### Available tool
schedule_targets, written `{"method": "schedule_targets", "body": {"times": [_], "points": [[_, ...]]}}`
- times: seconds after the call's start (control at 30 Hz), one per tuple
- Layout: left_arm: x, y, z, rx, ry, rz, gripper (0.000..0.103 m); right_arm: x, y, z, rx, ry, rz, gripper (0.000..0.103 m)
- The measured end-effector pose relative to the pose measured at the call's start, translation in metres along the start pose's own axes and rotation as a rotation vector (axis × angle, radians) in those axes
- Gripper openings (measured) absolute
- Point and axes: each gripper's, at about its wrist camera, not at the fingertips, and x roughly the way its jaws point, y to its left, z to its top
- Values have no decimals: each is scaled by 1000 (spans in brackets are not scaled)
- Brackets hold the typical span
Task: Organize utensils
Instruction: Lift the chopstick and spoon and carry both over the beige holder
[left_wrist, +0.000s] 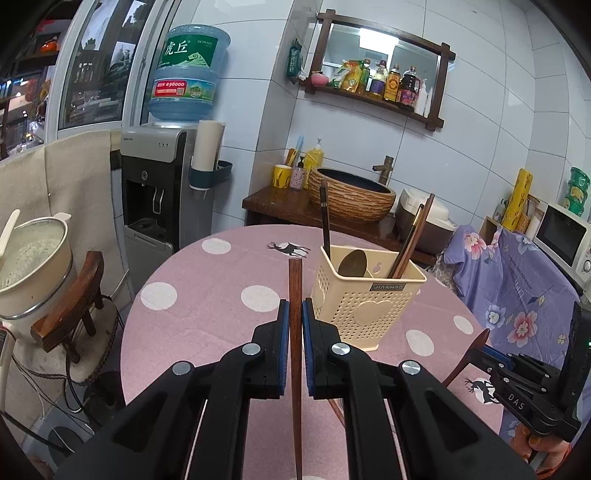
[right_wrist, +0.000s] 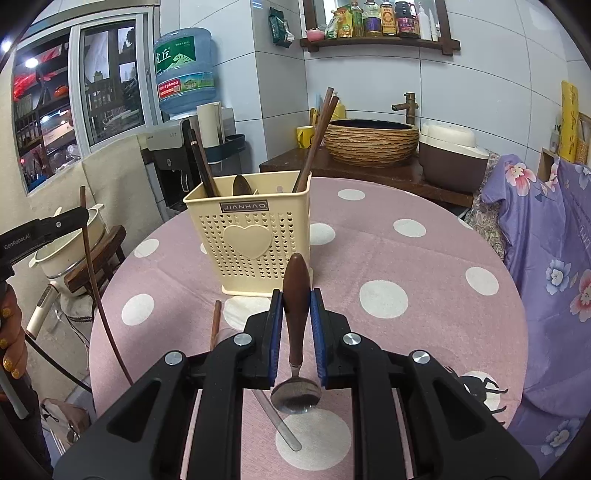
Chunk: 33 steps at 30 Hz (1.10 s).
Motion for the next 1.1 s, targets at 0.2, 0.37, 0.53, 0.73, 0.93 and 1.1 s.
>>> {"method": "schedule_targets", "body": {"times": [0.2,0.37,0.53,0.73,0.93,1.1], "points": [[-4,2,9,-8,-19,-5,8,0,2,7,-10,-11,6,16],[-7,4,17,-10,-39,-3,8,-2,2,16,-15,-22,8,16],[-10,3,26,-6,-56,-6,8,-5,2,24,-21,-27,13,16],[-12,-1,45,4,-59,-43,8,-10,5,43,-26,-35,37,16],[-22,-19,91,23,-102,-95,8,-25,12,91,-53,-88,72,16],[-11,-37,140,3,-148,-83,8,-30,15,146,-21,-159,73,16]]}}
